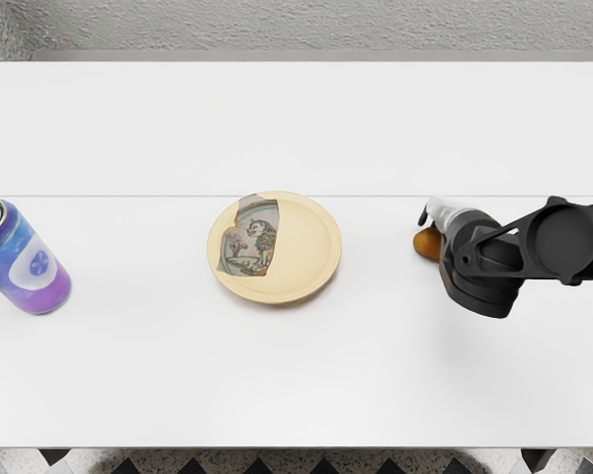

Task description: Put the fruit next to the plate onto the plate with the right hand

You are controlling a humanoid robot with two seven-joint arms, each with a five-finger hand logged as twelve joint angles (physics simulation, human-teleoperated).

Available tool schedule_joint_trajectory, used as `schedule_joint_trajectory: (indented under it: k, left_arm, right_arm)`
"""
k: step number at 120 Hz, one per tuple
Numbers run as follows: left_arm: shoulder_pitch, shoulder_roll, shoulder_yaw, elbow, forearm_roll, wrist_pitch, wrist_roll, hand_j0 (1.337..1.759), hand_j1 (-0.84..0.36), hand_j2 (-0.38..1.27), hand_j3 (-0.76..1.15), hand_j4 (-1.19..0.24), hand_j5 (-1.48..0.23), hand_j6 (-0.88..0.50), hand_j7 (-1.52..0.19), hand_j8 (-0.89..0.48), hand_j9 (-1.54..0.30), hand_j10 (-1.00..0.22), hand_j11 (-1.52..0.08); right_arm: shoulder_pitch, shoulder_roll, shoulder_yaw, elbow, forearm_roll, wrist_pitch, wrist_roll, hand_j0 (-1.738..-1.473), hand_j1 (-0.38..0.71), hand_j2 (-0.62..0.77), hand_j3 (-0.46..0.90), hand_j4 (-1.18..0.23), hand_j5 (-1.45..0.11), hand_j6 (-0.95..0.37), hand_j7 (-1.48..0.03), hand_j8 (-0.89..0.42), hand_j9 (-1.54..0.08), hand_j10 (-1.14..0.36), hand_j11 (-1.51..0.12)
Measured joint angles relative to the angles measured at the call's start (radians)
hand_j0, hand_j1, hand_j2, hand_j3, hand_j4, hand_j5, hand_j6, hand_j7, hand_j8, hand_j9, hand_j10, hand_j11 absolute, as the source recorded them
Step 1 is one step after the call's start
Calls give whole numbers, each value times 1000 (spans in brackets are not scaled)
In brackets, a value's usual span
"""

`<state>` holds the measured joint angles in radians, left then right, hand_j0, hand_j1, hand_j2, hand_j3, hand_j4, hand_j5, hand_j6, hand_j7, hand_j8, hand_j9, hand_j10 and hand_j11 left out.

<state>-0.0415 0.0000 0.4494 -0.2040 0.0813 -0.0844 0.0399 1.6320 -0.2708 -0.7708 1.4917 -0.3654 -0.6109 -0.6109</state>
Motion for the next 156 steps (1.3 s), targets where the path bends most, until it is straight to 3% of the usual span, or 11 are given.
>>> schedule_joint_trajectory:
  k: [86,156]
  left_arm:
    - [-1,0,0,0,0,0,0,1658,349,0,0,0,0,0,0,0,0,0,0]
    - [0,0,0,0,0,0,0,1658,349,0,0,0,0,0,0,0,0,0,0]
  right_arm:
    - [9,45,-21,-35,12,0,0,-1658,114,-76,0,-386,-502,-387,-502,-387,-502,-386,-502]
    - [14,73,-37,-48,26,0,0,-1658,197,-69,0,-452,-592,-454,-590,-452,-593,-452,-593]
